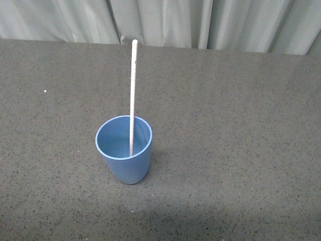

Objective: Transfer chopsticks to blue cup

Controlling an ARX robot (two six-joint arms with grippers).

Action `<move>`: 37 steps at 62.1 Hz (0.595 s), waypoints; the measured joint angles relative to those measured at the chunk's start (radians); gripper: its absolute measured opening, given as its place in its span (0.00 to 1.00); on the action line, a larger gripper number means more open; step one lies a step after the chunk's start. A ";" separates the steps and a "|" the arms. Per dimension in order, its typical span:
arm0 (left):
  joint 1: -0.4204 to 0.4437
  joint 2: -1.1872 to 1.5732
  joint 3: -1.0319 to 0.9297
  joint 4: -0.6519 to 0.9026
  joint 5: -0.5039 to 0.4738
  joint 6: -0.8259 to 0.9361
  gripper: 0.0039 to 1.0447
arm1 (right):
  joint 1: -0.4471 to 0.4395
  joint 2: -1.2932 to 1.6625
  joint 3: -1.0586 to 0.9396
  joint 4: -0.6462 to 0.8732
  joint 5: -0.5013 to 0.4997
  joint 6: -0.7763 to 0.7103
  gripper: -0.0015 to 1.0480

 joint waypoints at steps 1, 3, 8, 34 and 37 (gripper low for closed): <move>0.000 0.000 0.000 0.000 0.000 0.000 0.94 | 0.000 -0.012 0.000 -0.011 0.000 0.000 0.01; 0.000 0.000 0.000 0.000 0.000 0.000 0.94 | 0.000 -0.030 0.000 -0.027 0.000 0.000 0.01; 0.000 0.000 0.000 0.000 0.000 0.000 0.94 | 0.000 -0.079 0.000 -0.074 0.000 0.000 0.01; 0.000 0.000 0.000 0.000 0.000 0.000 0.94 | 0.000 -0.276 0.000 -0.266 0.000 0.000 0.01; 0.000 0.000 0.000 0.000 0.000 0.000 0.94 | 0.000 -0.288 0.000 -0.277 0.000 0.000 0.01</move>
